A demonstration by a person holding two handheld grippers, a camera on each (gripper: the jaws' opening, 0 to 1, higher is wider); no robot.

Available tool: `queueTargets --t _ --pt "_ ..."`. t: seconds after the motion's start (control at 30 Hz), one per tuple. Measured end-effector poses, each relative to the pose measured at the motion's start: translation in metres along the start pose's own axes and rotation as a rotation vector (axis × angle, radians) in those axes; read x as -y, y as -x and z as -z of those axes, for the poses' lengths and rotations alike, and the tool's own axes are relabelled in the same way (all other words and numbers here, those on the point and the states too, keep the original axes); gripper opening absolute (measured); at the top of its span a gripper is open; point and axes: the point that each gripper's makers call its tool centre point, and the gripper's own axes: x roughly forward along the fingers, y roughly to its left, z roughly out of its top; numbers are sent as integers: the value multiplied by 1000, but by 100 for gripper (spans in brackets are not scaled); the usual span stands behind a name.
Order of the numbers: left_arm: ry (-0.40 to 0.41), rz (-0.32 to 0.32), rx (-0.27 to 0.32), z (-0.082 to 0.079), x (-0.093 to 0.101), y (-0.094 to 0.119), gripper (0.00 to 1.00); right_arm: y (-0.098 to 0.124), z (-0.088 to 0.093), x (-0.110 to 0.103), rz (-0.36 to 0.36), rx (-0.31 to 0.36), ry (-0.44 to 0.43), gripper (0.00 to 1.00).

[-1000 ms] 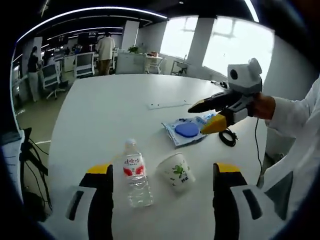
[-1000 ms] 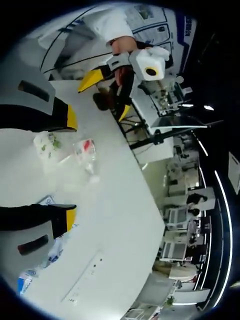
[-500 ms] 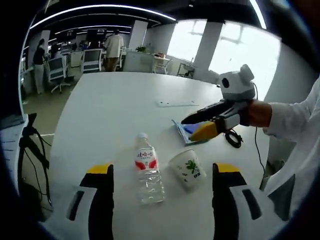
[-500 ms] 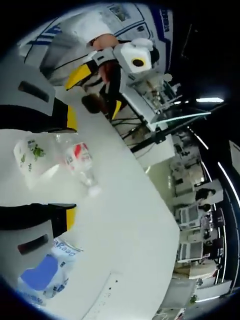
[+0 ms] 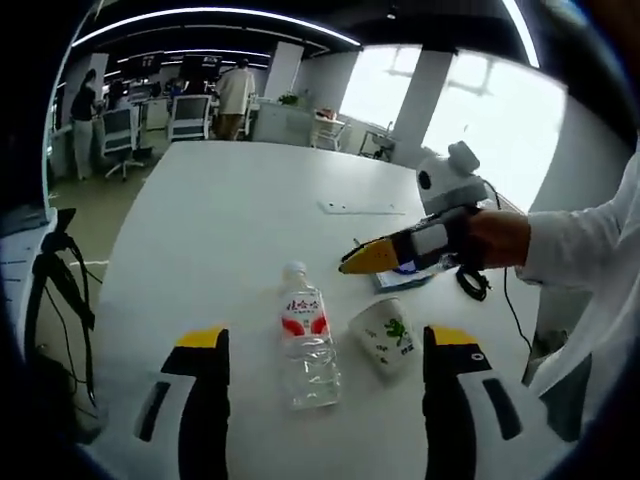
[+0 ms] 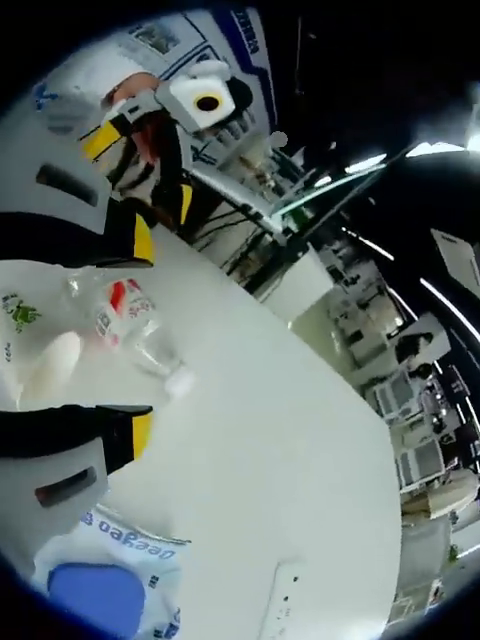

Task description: Arrange the tabletop items into an orderly group along one side of the table until the central work area is clear of visible clutter.

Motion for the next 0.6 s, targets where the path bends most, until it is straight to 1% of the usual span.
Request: queueTargets --t 0.07,0.1,0.13,0.17,0.23,0.3,0.33,0.37,0.43,0.47,0.5,0.6 --pt "2 3 2 1 0 -3 81 -8 0 2 5 -1 -22 53" --pt "9 7 6 2 0 -5 81 -12 0 1 2 0 -66 53" --pt "13 7 7 2 -1 -6 80 -14 0 1 0 1 -85 53" --pt "17 10 9 3 -1 -8 80 -18 1 6 15 -8 -116 52" --pt "23 16 7 6 -1 -10 80 -24 0 9 28 3 -143 53" --pt "24 17 8 7 -2 -10 80 -30 5 11 35 -16 -197 51" --pt "24 17 9 7 -2 -10 80 -32 4 14 42 -6 -202 50" --pt "26 16 10 7 -2 -10 80 -35 6 15 44 -9 -233 49" --pt "29 20 15 8 -2 -10 80 -41 3 16 30 9 -307 46" --pt "32 21 19 8 -2 -10 80 -42 1 19 33 22 -314 45" --pt "35 19 21 8 -2 -10 79 -44 3 22 46 19 -331 44" --pt "38 21 25 9 -4 -11 79 -49 2 25 47 24 -358 42"
